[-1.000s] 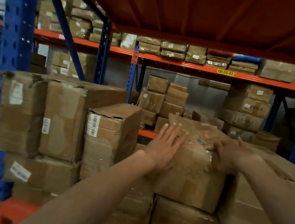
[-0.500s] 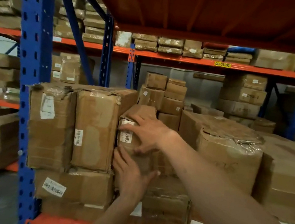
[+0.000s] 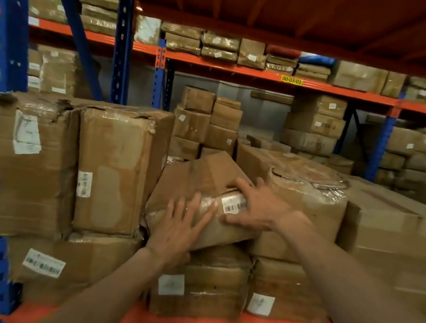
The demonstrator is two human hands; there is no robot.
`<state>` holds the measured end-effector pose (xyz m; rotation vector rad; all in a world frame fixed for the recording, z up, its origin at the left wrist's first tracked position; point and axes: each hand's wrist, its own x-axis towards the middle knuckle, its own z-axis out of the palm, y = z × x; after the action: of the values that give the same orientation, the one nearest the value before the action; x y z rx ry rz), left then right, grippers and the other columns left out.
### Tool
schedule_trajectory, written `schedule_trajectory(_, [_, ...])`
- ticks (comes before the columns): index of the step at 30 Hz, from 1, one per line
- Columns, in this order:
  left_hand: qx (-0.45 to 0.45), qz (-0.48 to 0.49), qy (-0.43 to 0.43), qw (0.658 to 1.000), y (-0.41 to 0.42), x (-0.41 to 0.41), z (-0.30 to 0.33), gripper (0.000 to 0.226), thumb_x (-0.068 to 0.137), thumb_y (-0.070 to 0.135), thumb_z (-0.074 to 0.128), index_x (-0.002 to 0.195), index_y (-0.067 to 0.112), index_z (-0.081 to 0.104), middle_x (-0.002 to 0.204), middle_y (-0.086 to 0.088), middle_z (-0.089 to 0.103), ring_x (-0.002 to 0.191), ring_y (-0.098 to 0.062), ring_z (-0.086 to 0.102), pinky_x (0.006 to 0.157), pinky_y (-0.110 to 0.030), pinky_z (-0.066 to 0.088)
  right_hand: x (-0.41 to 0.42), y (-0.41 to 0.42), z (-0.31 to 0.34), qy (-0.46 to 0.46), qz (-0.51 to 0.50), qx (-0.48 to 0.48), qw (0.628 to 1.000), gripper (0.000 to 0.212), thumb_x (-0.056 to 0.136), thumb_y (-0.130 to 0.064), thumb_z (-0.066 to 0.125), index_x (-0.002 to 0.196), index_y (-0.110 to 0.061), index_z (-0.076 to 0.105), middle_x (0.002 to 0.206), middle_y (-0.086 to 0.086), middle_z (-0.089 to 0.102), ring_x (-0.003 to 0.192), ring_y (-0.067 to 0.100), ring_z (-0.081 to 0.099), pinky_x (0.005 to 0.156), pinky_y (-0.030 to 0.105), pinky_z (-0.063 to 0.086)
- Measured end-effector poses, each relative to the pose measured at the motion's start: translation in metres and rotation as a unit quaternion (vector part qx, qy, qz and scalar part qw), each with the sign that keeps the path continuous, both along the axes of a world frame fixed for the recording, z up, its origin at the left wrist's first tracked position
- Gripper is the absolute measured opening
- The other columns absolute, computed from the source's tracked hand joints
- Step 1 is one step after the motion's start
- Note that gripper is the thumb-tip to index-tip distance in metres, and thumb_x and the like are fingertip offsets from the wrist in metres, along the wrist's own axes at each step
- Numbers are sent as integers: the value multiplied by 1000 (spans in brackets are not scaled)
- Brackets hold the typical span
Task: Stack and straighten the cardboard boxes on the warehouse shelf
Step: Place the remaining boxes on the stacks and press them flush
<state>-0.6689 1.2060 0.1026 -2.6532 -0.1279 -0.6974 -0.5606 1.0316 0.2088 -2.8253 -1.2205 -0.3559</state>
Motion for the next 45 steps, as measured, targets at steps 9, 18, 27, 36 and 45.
schedule_trajectory(9, [-15,-42,109,993,18,-1,18,139,71,56,83,157,18,-20,161,-18,15,144,-36,23,121,-46,15,-6,-4,-42,-179,17,-125,976,95,74,-85,51,146,-24,40,155,15,18,138,35,25,112,48,30])
schedule_trajectory(18, [-32,7,138,990,28,20,23,123,69,61,82,157,10,13,159,-12,25,143,-32,26,118,-46,21,3,19,-60,-47,-12,-114,992,96,83,-59,69,155,-21,17,156,12,30,142,32,33,115,46,28])
schedule_trajectory(27, [-109,-61,-350,929,27,-64,3,103,81,55,69,154,3,18,159,-28,19,149,-43,18,124,-53,9,-27,61,41,-106,57,-88,989,117,83,-31,79,158,-31,-11,166,15,-9,152,37,2,121,48,14])
schedule_trajectory(36, [-409,107,-427,799,52,-72,18,142,59,58,90,156,0,5,158,-25,16,141,-38,17,117,-54,21,-134,174,100,-397,288,-213,845,134,66,-44,88,159,-30,-6,166,7,-18,152,24,-14,123,50,-2])
schedule_trajectory(45, [-339,65,-390,854,65,-60,10,147,52,59,92,157,5,5,159,-19,16,144,-37,19,118,-59,23,-119,161,96,-519,191,-282,784,122,77,-55,74,158,-16,-9,163,17,-23,149,34,-24,119,57,-9])
